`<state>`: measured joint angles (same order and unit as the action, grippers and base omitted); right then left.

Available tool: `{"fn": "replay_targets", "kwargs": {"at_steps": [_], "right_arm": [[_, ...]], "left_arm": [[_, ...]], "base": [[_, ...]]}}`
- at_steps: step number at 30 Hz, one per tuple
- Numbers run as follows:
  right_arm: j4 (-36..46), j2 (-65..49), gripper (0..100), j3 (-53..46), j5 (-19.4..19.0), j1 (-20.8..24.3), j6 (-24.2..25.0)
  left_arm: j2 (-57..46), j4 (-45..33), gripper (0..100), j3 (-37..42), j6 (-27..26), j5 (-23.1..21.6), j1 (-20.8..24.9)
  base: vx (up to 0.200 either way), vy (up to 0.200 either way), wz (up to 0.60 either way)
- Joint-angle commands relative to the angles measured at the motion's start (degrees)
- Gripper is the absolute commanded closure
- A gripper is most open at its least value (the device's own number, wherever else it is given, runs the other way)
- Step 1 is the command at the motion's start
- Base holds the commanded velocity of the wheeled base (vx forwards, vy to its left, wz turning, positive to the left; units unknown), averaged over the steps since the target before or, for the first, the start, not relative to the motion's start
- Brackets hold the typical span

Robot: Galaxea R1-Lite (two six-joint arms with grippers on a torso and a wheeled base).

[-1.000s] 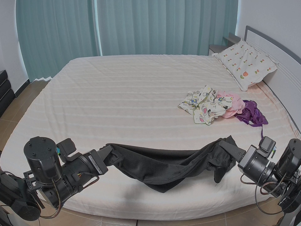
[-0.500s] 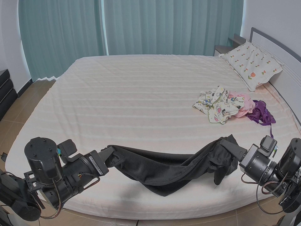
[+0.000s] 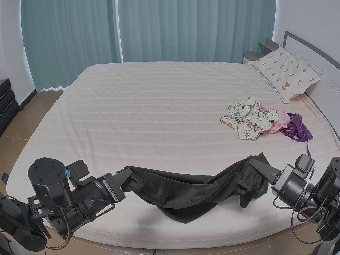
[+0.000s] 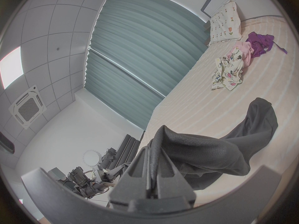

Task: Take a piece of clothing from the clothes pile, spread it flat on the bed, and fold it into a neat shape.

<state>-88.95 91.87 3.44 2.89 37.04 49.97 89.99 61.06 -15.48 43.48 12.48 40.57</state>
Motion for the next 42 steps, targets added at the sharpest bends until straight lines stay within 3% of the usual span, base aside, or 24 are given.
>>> {"fn": "replay_targets", "kwargs": {"at_steps": [1, 7, 15, 21, 27, 31, 39, 42], "right_arm": [[-0.6, -2.6, 100, -0.4, -0.1, 1.9, 0.0], [0.0, -6.4, 100, -1.1, -0.6, 3.7, -0.4], [0.6, -12.6, 100, -0.9, -0.8, 5.1, -5.1], [7.4, -22.4, 100, 6.1, -0.7, 4.4, -7.2], [31.1, -29.6, 100, 25.9, -0.9, -0.9, -6.6], [41.8, -29.0, 100, 36.9, -2.4, -5.7, -4.4], [52.3, -17.2, 100, 50.3, -11.9, -18.9, 5.6], [51.9, -12.9, 100, 50.0, -13.1, -20.2, 5.9]], "left_arm": [[-0.8, 0.0, 100, 0.1, 0.0, 0.2, 1.4], [-2.3, 0.0, 100, 0.1, -0.2, 0.3, 2.7], [-8.3, -0.6, 100, -1.0, -0.9, 1.8, 2.8], [-11.2, -2.2, 100, -5.4, -1.4, 8.3, 2.1], [-13.6, -8.5, 100, -11.3, -2.9, 9.1, 0.9], [-14.2, -15.0, 100, -16.8, -3.1, 11.2, -0.6], [-13.4, -19.4, 100, -21.0, -2.9, 11.3, -2.4], [-10.3, -19.3, 100, -20.7, -2.5, 10.8, -4.6]], "base": [[-0.2, 0.0, 0.0], [-0.2, 0.0, 0.0], [-0.2, 0.0, 0.0], [-0.033, 0.0, 0.0], [0.0, 0.0, 0.0], [0.0, 0.0, 0.0], [0.0, 0.0, 0.0], [0.0, 0.0, 0.0]]}}
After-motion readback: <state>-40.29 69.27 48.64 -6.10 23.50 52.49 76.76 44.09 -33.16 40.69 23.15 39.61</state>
